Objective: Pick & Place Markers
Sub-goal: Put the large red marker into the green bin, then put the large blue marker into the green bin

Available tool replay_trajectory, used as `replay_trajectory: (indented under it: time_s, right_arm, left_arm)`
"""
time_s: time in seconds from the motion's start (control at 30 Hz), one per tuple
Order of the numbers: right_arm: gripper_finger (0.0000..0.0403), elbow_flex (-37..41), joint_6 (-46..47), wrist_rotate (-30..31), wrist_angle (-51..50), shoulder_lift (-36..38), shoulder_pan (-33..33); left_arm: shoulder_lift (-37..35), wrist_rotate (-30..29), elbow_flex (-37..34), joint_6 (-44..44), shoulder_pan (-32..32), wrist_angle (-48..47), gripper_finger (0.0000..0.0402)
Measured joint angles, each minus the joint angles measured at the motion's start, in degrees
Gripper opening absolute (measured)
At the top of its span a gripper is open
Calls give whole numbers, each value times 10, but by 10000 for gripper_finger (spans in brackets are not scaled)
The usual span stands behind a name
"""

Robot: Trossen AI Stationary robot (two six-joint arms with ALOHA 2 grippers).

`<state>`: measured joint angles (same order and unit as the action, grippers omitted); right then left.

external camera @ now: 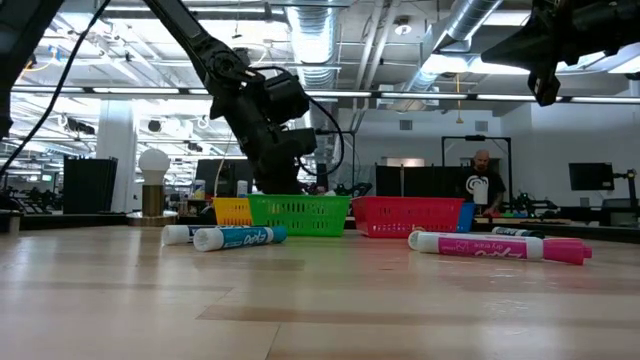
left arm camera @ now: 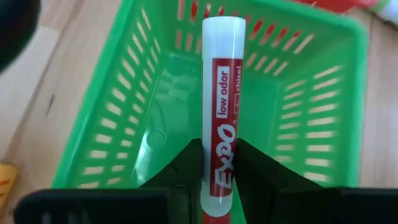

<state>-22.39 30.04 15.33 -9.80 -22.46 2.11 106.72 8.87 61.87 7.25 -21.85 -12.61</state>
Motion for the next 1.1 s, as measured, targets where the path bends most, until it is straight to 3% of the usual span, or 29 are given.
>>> replay_trajectory:
  time_s: [0.23,0.63,0.87,1.1]
  right_arm:
    - [0,0,0,0,0,0,0]
    - [0,0,0,0,0,0,0]
    - [0,0,0,0,0,0,0]
    - [0,0,0,0,0,0,0]
  left_arm:
    - [-3,0,0,21,0,5,98]
    - [-32,-8,0,25,0,10,174]
    - [-144,-9,1,-99,17,-3,186]
    - [-221,-10,1,-233,91,-87,179]
